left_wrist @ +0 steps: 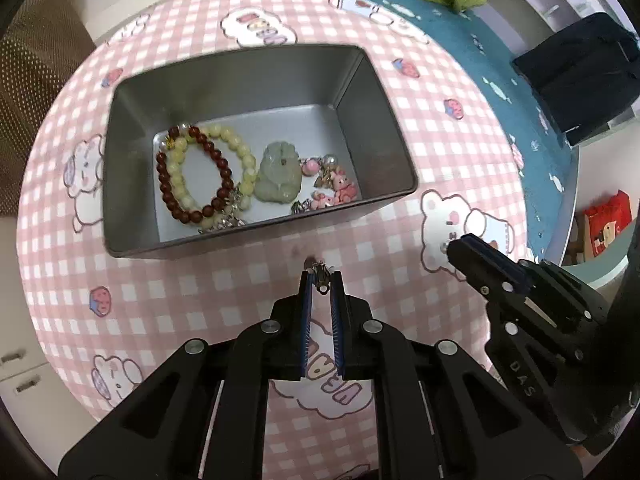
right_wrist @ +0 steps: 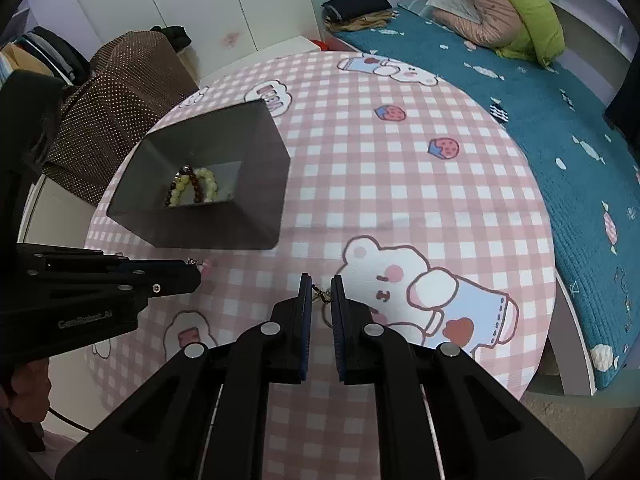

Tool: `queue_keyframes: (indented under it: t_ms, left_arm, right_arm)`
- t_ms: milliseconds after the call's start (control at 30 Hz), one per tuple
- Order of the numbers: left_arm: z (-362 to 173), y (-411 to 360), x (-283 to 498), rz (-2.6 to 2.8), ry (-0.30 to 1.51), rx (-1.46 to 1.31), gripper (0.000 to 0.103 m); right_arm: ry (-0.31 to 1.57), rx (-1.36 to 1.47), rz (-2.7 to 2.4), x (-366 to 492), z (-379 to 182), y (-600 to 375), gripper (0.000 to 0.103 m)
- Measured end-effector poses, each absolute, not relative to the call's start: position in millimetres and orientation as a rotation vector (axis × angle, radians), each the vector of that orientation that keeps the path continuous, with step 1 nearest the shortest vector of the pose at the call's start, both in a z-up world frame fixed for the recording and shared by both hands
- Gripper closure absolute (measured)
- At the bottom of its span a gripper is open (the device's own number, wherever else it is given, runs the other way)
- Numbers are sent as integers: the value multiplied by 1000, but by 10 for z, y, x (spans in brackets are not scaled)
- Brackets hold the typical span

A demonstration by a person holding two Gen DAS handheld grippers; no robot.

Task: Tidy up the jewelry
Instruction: 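Grasp a small charm with the left gripper while the right grasps another charm, then carry both charms into the tin box and open both grippers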

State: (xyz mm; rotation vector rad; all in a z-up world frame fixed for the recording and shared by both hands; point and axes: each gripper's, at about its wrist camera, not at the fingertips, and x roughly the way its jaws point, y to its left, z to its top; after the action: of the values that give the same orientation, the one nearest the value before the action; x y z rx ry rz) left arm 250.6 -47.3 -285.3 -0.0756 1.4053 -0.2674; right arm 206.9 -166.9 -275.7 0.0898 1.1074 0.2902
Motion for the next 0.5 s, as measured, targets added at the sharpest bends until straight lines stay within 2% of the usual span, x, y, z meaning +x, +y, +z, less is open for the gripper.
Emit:
queue_keyframes:
  t_ms: [500]
  left_arm:
    - [-2162, -161, 2356, -327, 1235, -93, 94]
  right_arm:
    - [970, 45, 316, 2070, -2240, -1418, 95]
